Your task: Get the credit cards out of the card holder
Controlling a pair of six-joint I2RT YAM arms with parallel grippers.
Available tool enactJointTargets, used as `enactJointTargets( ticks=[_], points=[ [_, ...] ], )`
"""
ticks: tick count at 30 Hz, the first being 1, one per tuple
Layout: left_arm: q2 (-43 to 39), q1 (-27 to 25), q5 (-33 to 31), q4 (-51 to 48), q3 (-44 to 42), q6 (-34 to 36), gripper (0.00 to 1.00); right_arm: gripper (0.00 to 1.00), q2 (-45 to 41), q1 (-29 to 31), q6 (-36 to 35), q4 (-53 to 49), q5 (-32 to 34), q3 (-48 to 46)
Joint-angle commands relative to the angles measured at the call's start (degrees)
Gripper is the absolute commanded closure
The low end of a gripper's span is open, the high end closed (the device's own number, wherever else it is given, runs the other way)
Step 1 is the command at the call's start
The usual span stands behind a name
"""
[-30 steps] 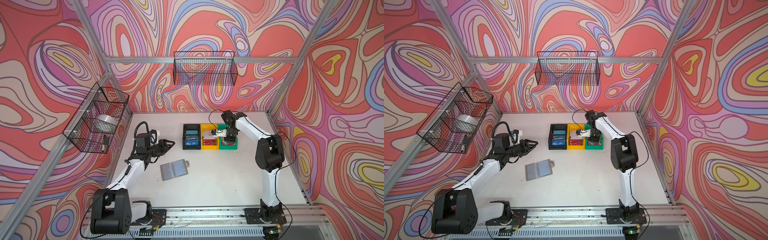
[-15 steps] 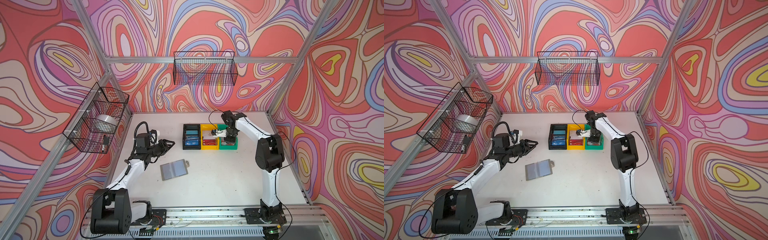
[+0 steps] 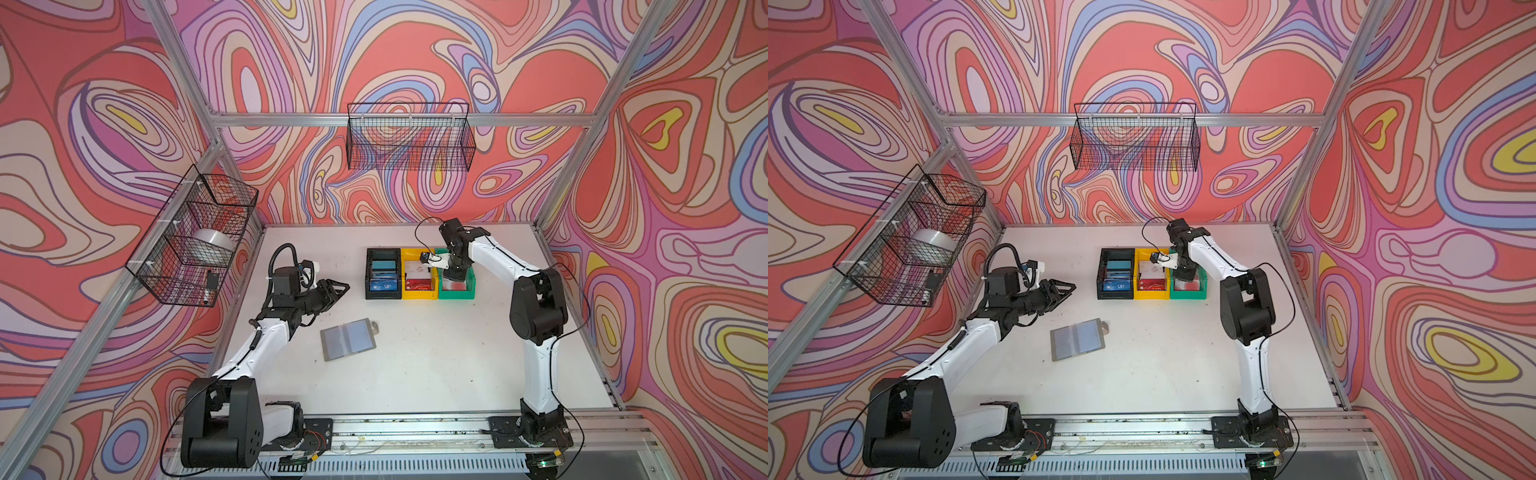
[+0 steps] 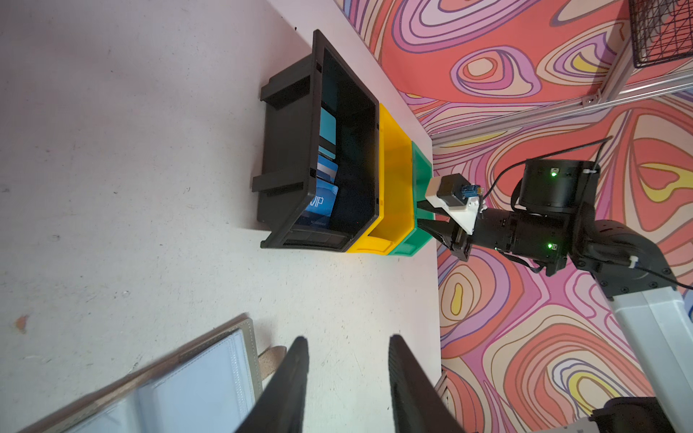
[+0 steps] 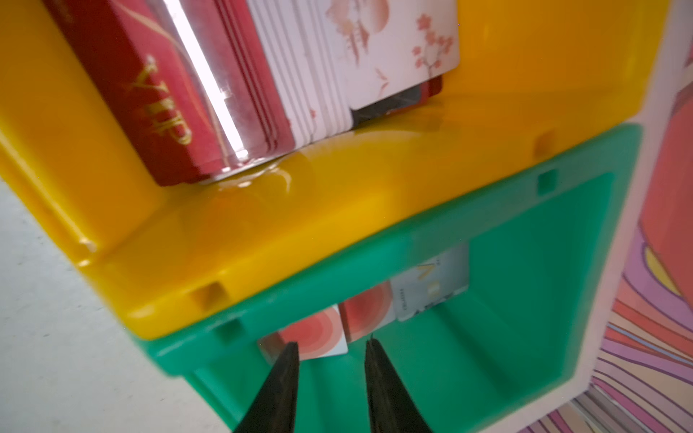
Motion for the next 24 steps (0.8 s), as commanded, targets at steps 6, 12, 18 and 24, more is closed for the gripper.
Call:
enactJointTargets(
  ticks=[6,12,18,24],
  points=[
    [-1.2,0.3,-1.2,-3.4,1.9,2.7,0.61,0.56,-8.0,0.0,8.7,11.9,0.4,-3.7],
    [-2.5,0.3,-7.3,-9.7,5.8,7.1,0.55,0.42,-26.7,-3.4,24.8,24.1,-11.4,-18.0],
    [-3.8,0.3,-21.0,-17.7,11.5,13.6,0.38,0.02,-46.1,-10.7,37.4,44.2,-7.0,-42.0],
    [-2.4,0.5,-33.3,-17.8,13.2,20.6,0.23,0.02,-51.7,-18.2,44.8,57.4,-8.8,-57.8]
  ],
)
